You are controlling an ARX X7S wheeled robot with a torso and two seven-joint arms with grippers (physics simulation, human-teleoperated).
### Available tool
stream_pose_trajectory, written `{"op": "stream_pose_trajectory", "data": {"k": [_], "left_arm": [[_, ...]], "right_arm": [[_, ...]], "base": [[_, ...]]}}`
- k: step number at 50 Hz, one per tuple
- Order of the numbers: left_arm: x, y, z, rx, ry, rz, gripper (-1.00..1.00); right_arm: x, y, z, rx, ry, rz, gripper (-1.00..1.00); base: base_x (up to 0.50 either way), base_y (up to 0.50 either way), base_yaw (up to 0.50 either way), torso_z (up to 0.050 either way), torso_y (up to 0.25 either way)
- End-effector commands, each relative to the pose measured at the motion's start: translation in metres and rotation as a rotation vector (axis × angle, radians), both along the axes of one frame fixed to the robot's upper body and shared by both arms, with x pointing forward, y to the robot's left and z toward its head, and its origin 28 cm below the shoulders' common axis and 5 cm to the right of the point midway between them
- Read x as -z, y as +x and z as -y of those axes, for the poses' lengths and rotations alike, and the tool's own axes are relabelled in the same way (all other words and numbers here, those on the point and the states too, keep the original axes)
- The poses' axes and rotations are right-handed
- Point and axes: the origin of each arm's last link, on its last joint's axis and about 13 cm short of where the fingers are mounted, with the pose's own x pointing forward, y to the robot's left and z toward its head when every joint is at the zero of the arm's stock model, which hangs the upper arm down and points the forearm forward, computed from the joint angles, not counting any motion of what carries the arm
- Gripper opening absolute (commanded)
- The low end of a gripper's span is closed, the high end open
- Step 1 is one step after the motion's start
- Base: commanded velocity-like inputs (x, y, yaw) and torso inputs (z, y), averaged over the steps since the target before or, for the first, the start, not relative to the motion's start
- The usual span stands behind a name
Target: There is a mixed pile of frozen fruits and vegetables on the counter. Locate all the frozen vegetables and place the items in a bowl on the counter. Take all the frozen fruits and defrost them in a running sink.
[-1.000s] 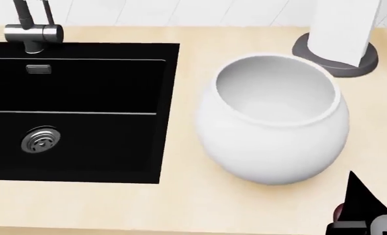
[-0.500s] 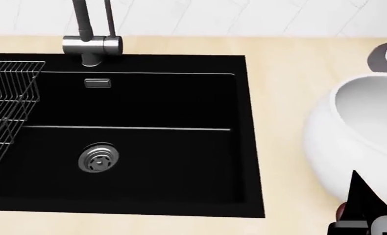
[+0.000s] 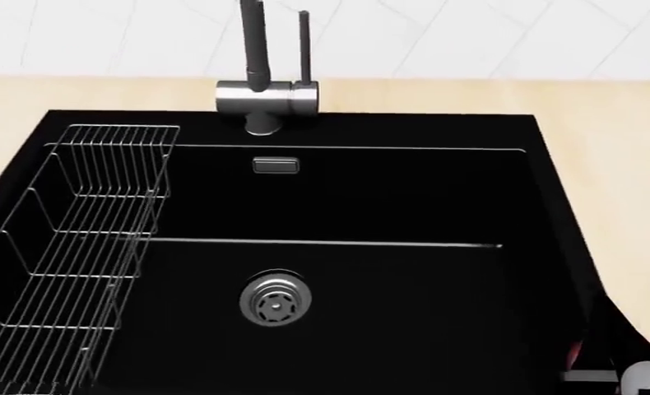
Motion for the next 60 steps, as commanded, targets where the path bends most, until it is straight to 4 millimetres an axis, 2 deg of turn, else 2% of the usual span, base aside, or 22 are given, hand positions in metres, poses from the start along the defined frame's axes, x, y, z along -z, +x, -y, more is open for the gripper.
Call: {"op": "stream_pose_trajectory", "data": {"k": [1,8,24,29,34,37,44,46,52,60], "left_arm": [[-0.001,0.000,-0.001,-0.004,-0.019,0.026,1.00],[-0.001,0.001,0.000,-0.003,-0.017,0.026,1.00],[-0.002,-0.001,0.000,-0.001,-0.014,0.029,1.00],[-0.002,-0.002,0.000,0.000,-0.011,0.030,1.00],[-0.002,0.001,0.002,0.000,-0.010,0.029,1.00],[-0.003,-0.001,0.000,-0.005,-0.012,0.029,1.00],[-0.004,0.000,-0.001,-0.007,-0.009,0.030,1.00],[-0.004,-0.002,-0.002,-0.010,-0.011,0.030,1.00],[-0.004,-0.002,-0.002,-0.011,-0.010,0.030,1.00],[-0.005,-0.004,-0.004,-0.015,-0.013,0.035,1.00]], "right_arm": [[-0.002,0.003,0.003,0.001,0.007,0.021,-1.00],[-0.003,0.002,0.002,-0.002,0.010,0.029,-1.00],[0.000,0.003,0.001,-0.016,-0.012,0.021,-1.00],[0.001,0.003,0.000,-0.021,-0.010,0.018,-1.00],[0.001,0.010,-0.002,-0.032,0.008,0.008,-1.00],[0.003,0.020,-0.005,-0.054,0.036,-0.011,-1.00],[0.009,0.067,-0.017,-0.163,0.130,-0.145,-1.00],[0.019,0.084,-0.018,-0.173,0.121,-0.193,-1.00],[0.043,0.110,-0.023,-0.179,0.139,-0.281,-1.00],[0.085,0.121,-0.027,-0.172,0.168,-0.379,-1.00]], "base": [[0.18,0.50,0.00,0.000,0.000],[0.26,0.45,0.00,0.000,0.000],[0.41,0.13,0.00,0.000,0.001],[0.36,0.45,0.00,0.000,0.002],[0.03,0.04,0.00,0.000,0.000],[0.00,0.00,0.00,0.000,0.000],[0.00,0.00,0.00,0.000,0.000],[0.00,0.00,0.00,0.000,0.000],[0.00,0.00,0.00,0.000,0.000],[0.00,0.00,0.00,0.000,0.000]]}}
